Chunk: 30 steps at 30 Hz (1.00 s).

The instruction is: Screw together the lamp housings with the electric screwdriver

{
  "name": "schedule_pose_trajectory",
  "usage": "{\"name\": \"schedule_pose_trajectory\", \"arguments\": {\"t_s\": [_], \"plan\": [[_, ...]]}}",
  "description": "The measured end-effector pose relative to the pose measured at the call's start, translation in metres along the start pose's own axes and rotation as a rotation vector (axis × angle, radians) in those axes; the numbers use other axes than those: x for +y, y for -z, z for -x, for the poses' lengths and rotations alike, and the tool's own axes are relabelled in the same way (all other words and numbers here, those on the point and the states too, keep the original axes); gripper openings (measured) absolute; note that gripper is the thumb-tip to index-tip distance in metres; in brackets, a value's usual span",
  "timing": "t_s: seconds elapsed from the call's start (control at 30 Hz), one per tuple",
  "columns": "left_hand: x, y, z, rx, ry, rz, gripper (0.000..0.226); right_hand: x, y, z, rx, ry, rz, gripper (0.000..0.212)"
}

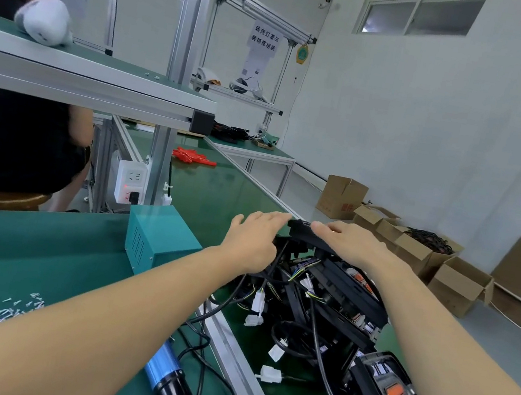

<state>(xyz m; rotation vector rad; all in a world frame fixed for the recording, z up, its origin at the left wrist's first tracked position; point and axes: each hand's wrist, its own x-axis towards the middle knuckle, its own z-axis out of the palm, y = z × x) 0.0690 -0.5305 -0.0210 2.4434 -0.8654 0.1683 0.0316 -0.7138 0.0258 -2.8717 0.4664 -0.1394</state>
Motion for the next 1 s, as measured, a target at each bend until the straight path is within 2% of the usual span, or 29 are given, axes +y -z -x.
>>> {"name": "schedule_pose_trajectory", "arguments": {"t_s": [0.13,0.33,0.47,0.6,0.83,1.0], "plan": [[0.007,-0.004,-0.001,-0.033,-0.050,-0.007,0.085,0.002,0.002,0.001,-0.009,0.092,-0.030,0.050],[0.015,-0.010,-0.012,-0.064,-0.089,0.016,0.077,0.002,-0.001,0.002,0.053,0.133,0.019,0.046],[0.016,-0.014,-0.017,-0.096,-0.070,0.066,0.073,0.009,-0.004,0.005,0.086,0.151,-0.055,0.052],[0.021,-0.009,-0.021,-0.128,-0.053,0.075,0.073,0.013,-0.009,0.004,0.069,0.175,-0.065,0.041],[0.017,-0.006,-0.007,-0.082,-0.029,0.024,0.080,0.008,-0.008,0.008,0.059,0.117,-0.001,0.051],[-0.001,0.001,0.009,0.027,0.065,0.000,0.079,0.002,-0.007,0.014,0.152,0.068,0.066,0.062]]}}
